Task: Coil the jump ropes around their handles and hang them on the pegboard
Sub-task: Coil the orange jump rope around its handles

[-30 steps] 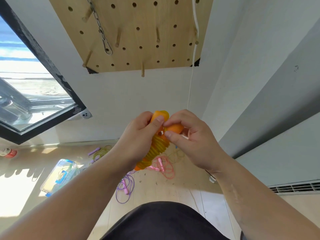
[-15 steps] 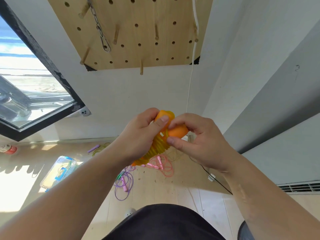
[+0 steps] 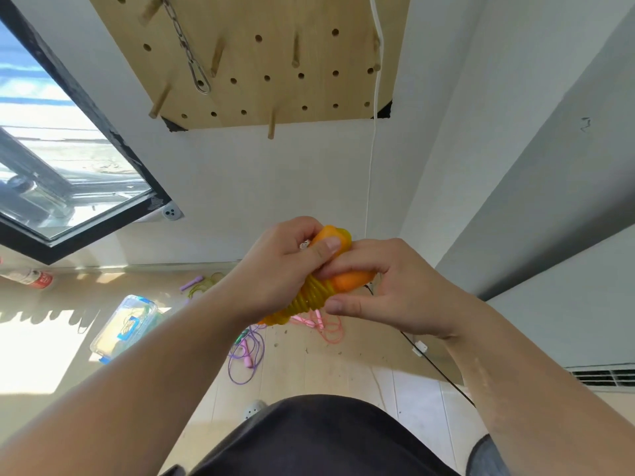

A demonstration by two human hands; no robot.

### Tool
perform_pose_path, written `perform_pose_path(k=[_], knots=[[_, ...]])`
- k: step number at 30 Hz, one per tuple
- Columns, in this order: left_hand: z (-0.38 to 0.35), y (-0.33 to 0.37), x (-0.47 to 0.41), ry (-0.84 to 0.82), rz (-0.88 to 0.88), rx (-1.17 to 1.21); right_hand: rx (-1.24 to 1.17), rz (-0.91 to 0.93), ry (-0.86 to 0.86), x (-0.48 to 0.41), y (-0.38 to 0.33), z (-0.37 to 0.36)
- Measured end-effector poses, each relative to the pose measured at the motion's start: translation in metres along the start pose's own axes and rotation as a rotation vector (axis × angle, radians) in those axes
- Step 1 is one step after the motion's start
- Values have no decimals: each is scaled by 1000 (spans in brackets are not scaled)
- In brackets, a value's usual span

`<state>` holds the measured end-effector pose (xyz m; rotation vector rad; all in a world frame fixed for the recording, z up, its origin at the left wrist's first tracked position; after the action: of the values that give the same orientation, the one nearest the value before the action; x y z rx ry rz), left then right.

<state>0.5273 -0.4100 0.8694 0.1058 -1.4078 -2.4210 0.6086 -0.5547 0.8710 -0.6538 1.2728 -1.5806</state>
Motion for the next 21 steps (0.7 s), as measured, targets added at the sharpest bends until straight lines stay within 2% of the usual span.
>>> perform_pose_path(k=[4,9,16,21], knots=[[-4,10,-5,31,-40,38,44,125,169,6,2,5],[-14,6,-5,67,-7,83,-46,118,215,9,3,15],[-21,7,-2,123,20,86,-130,104,192,11,9,19],[-20,10,-2,85,19,-23,-108,-11,16,10,5,20]])
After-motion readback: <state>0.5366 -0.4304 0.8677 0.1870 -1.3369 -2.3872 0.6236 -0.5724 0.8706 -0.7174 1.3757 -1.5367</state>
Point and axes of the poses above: each hand's wrist, its own x-axis away from the middle knuckle, its own z-axis out of the back of the hand, y = z × x, the point moved 4 cm from there along -x, towards the middle knuckle, and after that the axes turned 10 degrees about -x, right-handed, at the moved point
